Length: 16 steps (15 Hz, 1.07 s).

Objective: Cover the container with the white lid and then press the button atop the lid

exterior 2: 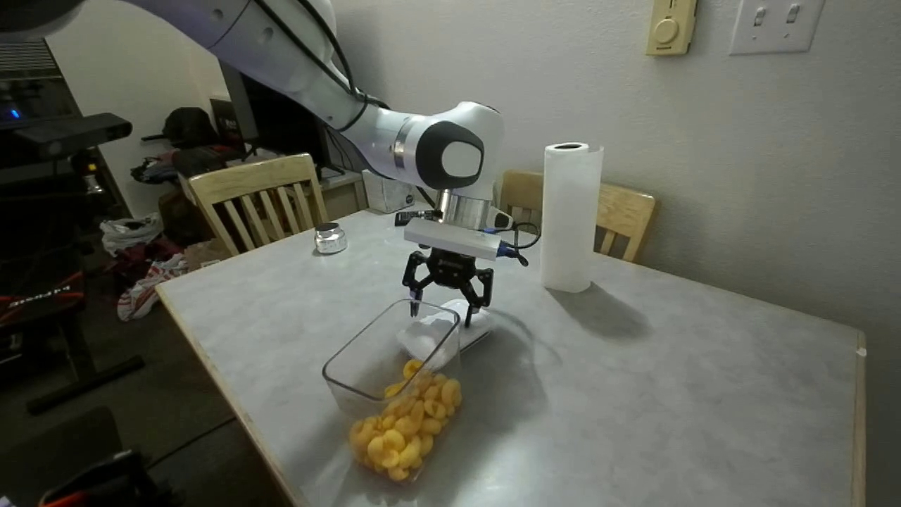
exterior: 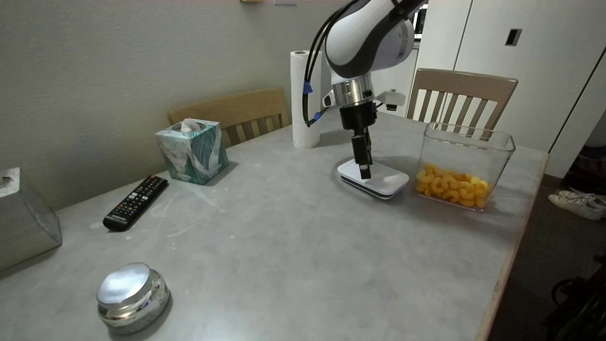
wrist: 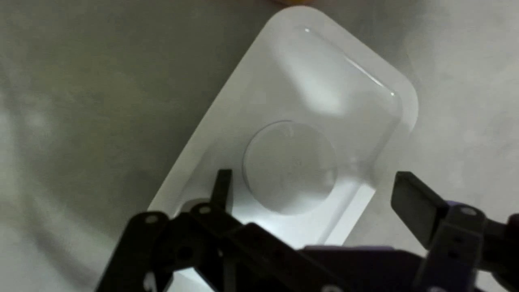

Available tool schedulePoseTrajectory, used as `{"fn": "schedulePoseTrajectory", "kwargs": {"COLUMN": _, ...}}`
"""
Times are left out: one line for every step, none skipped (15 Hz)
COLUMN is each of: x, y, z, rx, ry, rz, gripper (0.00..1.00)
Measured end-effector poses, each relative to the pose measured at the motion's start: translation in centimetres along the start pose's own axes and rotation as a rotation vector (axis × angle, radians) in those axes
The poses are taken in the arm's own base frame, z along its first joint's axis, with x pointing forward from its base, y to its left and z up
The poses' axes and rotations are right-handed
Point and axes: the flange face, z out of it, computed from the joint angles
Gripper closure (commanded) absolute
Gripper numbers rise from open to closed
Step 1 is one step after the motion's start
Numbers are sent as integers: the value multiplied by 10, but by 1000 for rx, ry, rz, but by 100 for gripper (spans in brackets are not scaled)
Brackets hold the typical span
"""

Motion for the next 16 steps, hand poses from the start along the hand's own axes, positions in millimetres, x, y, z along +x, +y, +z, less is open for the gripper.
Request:
{"fn": "schedulePoseTrajectory", "kwargs": {"x": 2, "y": -1, "z": 0, "rx": -12, "ry": 15, "rz": 31, "gripper": 0}}
{"fn": "schedulePoseTrajectory", "kwargs": {"x": 3, "y": -1, "z": -1, "rx": -22, "ry": 31, "rz": 62, "gripper": 0}}
{"fn": "schedulePoseTrajectory", "kwargs": {"x": 5, "y": 0, "z": -1, "rx": -32, "ry": 48, "rz": 92, "gripper": 0}}
{"fn": "schedulePoseTrajectory", "kwargs": {"x": 6, "y": 1, "z": -2, "rx": -41, "ry": 65, "rz": 118, "gripper": 0}}
{"fn": "schedulePoseTrajectory", "kwargs": {"x": 7, "y": 2, "z": -2, "rx": -49, "ry": 79, "rz": 139, "gripper": 0}}
{"fn": "schedulePoseTrajectory", "kwargs": {"x": 8, "y": 3, "z": -3, "rx": -56, "ry": 94, "rz": 157, "gripper": 0}}
{"fn": "schedulePoseTrajectory", "kwargs": {"x": 9, "y": 4, "z": -3, "rx": -63, "ry": 107, "rz": 172, "gripper": 0}}
{"fn": "schedulePoseTrajectory", "kwargs": {"x": 9, "y": 5, "z": -4, "rx": -69, "ry": 119, "rz": 185, "gripper": 0}}
{"fn": "schedulePoseTrajectory", "kwargs": {"x": 10, "y": 6, "z": -4, "rx": -75, "ry": 131, "rz": 193, "gripper": 0}}
{"fn": "schedulePoseTrajectory", "kwargs": {"x": 11, "y": 6, "z": -5, "rx": -79, "ry": 141, "rz": 198, "gripper": 0}}
{"fn": "schedulePoseTrajectory", "kwargs": {"x": 12, "y": 7, "z": -6, "rx": -84, "ry": 149, "rz": 200, "gripper": 0}}
{"fn": "schedulePoseTrajectory", "kwargs": {"x": 13, "y": 7, "z": -6, "rx": -89, "ry": 160, "rz": 200, "gripper": 0}}
{"fn": "schedulePoseTrajectory", "kwargs": {"x": 14, "y": 7, "z": -7, "rx": -93, "ry": 169, "rz": 197, "gripper": 0}}
{"fn": "schedulePoseTrajectory", "kwargs": {"x": 15, "y": 6, "z": -9, "rx": -96, "ry": 181, "rz": 188, "gripper": 0}}
{"fn": "schedulePoseTrajectory", "kwargs": {"x": 18, "y": 5, "z": -10, "rx": -100, "ry": 195, "rz": 177, "gripper": 0}}
{"fn": "schedulePoseTrajectory", "kwargs": {"x": 20, "y": 4, "z": -12, "rx": -105, "ry": 208, "rz": 168, "gripper": 0}}
